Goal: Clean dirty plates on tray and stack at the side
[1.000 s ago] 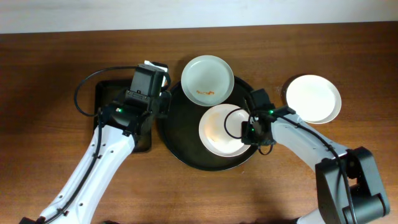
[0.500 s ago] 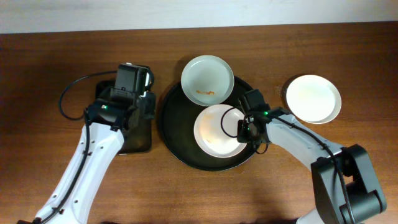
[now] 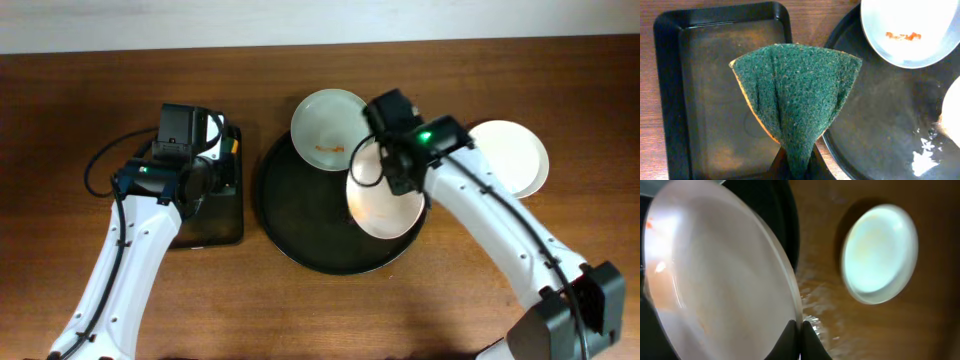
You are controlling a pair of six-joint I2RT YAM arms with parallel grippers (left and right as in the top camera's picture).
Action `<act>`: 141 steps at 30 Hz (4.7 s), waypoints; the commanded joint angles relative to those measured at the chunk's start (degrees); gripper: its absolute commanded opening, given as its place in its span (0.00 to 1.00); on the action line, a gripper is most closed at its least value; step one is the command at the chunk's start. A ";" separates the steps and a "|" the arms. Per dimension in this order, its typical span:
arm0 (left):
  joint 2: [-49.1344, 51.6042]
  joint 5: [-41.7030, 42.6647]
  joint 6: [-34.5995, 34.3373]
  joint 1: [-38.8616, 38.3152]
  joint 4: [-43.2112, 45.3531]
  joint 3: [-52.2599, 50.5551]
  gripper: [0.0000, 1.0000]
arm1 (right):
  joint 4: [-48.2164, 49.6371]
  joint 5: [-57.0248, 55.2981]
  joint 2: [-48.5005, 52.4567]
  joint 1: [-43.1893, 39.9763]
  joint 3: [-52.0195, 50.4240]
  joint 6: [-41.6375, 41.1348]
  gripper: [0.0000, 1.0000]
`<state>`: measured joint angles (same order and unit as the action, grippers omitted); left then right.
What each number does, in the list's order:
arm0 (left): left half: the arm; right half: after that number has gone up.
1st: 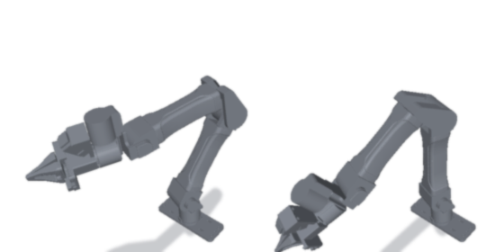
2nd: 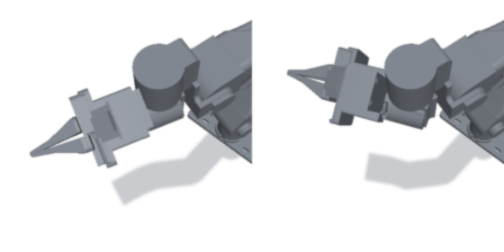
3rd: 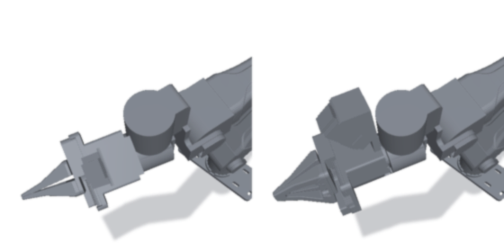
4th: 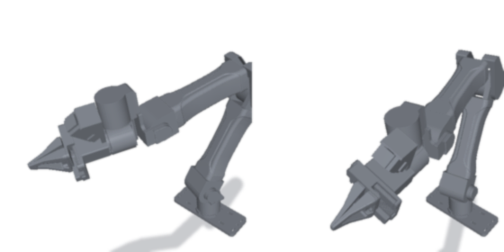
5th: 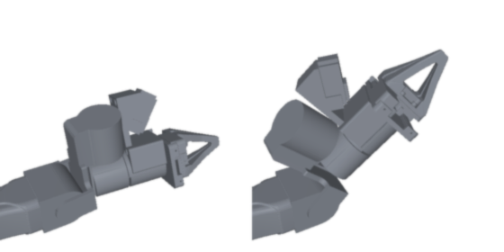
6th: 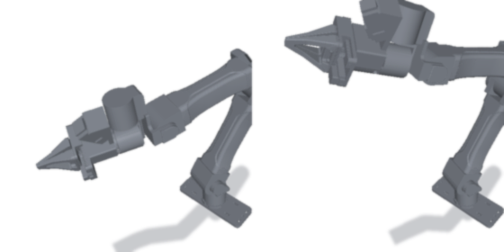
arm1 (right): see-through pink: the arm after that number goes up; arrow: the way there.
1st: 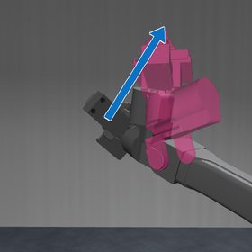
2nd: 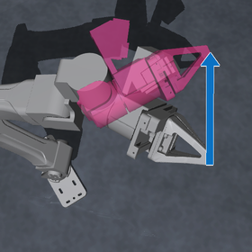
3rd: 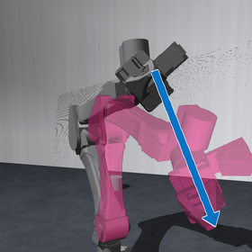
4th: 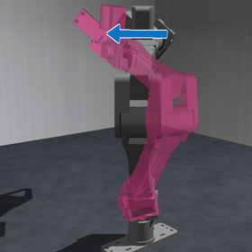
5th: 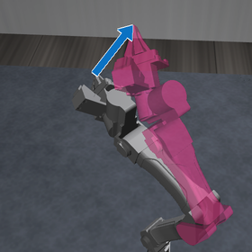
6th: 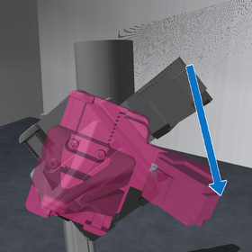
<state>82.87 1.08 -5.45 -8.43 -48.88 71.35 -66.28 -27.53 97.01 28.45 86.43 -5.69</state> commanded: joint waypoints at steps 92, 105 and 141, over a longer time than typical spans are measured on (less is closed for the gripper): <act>9.16 23.37 -0.68 -22.91 12.35 -0.17 0.00 | -0.55 17.64 -11.61 -5.97 10.62 -5.03 0.04; 9.16 16.72 -0.04 -22.80 10.05 -0.15 0.00 | -2.60 11.82 -11.56 -6.03 10.60 -4.63 0.04; 9.18 9.18 -0.11 -22.82 1.44 -0.17 0.00 | 14.23 8.59 -10.64 -8.76 -11.47 -3.52 0.04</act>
<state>91.64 10.22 -6.44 -31.33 -46.76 71.13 -51.53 -11.60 89.84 16.47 74.15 -11.18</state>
